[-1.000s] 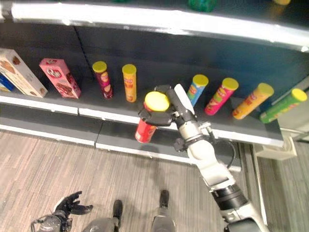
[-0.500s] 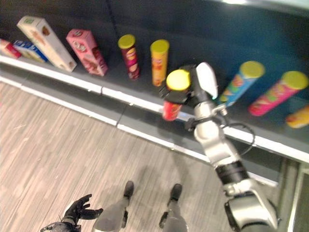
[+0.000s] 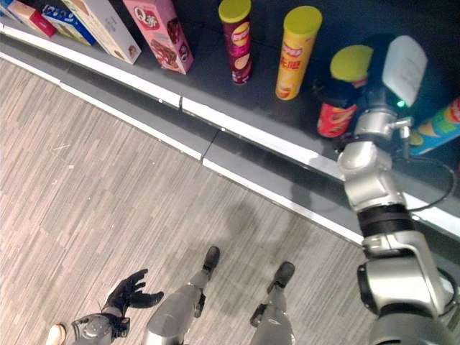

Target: Put the goods on the table back onto the shelves and tidy them up.

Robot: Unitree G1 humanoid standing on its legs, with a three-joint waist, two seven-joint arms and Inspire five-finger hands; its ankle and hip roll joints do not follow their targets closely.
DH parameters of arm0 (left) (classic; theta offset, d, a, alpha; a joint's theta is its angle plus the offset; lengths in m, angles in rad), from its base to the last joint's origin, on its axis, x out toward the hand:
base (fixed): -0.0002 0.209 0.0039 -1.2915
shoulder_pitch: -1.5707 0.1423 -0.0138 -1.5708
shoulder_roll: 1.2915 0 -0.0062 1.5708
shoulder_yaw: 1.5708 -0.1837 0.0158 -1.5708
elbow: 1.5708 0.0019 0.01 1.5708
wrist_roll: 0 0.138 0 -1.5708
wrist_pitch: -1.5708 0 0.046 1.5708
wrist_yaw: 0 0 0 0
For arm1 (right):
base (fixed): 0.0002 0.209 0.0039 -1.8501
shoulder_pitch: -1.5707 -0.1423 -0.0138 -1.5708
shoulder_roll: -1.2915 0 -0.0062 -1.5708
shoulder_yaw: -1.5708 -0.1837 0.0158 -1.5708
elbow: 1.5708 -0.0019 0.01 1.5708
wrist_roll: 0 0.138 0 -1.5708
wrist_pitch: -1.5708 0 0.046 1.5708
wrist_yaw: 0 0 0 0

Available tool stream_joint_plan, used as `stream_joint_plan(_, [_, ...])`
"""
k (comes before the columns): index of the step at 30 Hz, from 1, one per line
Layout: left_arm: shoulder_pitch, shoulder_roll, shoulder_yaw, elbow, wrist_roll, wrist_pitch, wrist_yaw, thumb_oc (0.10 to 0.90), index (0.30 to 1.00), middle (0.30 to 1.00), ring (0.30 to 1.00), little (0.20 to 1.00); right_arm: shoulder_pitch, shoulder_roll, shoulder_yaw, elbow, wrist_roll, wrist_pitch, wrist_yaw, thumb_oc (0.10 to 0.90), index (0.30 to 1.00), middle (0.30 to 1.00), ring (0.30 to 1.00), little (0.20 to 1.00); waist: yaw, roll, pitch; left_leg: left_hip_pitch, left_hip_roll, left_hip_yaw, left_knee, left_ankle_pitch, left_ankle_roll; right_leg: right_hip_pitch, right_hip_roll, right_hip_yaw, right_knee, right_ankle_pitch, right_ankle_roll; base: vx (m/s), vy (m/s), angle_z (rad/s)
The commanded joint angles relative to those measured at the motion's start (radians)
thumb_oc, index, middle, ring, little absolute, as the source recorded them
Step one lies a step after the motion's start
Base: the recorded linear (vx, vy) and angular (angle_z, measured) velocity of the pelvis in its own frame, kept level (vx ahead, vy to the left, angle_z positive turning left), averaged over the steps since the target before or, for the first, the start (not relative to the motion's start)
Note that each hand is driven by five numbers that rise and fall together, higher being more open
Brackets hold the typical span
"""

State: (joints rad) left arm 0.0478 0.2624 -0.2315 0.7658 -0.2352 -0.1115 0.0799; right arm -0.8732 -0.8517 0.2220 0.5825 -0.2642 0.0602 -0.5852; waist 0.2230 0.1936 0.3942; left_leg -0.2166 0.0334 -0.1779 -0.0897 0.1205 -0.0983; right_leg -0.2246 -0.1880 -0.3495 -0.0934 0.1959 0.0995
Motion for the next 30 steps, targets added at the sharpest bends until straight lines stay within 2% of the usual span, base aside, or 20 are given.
stream_joint_plan(1, [0.016, 0.085, -0.076, 0.007, -0.025, -0.032, 0.043, 0.800, 0.900, 0.900, 0.900, 0.900, -0.180, -0.114, 0.012, -0.044, -0.042, -0.037, -0.128, 0.400, 0.300, 0.300, 0.300, 0.300, 0.002, -0.017, -0.067, -0.035, -0.025, 0.015, 0.002, -0.025, -0.012, 0.094, -0.063, 0.049, 0.070, -0.154, 0.097, 0.00, 0.000, 0.04])
stream_joint_plan(10, [0.007, 0.084, -0.098, -0.011, -0.033, -0.038, 0.054, 0.800, 0.900, 0.900, 0.900, 0.900, -0.194, -0.105, -0.026, -0.010, 0.027, -0.042, -0.192, 0.400, 0.300, 0.300, 0.300, 0.300, 0.008, 0.001, -0.060, -0.055, -0.033, 0.005, 0.002, -0.021, -0.014, 0.084, -0.069, 0.043, 0.069, -0.155, 0.101, 0.00, -0.003, 0.02])
stream_joint_plan(22, [-0.007, 0.086, -0.108, -0.029, -0.033, -0.043, 0.069, 0.800, 0.900, 0.900, 0.900, 0.900, -0.191, -0.123, -0.041, 0.021, 0.049, -0.030, -0.234, 0.400, 0.300, 0.300, 0.300, 0.300, 0.006, 0.006, -0.059, -0.066, -0.037, -0.004, 0.002, -0.017, -0.018, 0.089, -0.069, 0.033, 0.063, -0.157, 0.103, 0.00, -0.003, 0.01])
stream_joint_plan(30, [-0.014, 0.087, -0.113, -0.032, -0.032, -0.040, 0.071, 0.800, 0.900, 0.900, 0.900, 0.900, -0.166, -0.097, -0.057, 0.024, 0.072, -0.032, -0.231, 0.400, 0.300, 0.300, 0.300, 0.300, -0.004, 0.002, -0.058, -0.063, -0.034, 0.003, 0.002, -0.020, -0.019, 0.095, -0.070, 0.029, 0.057, -0.158, 0.104, 0.00, -0.007, 0.05])
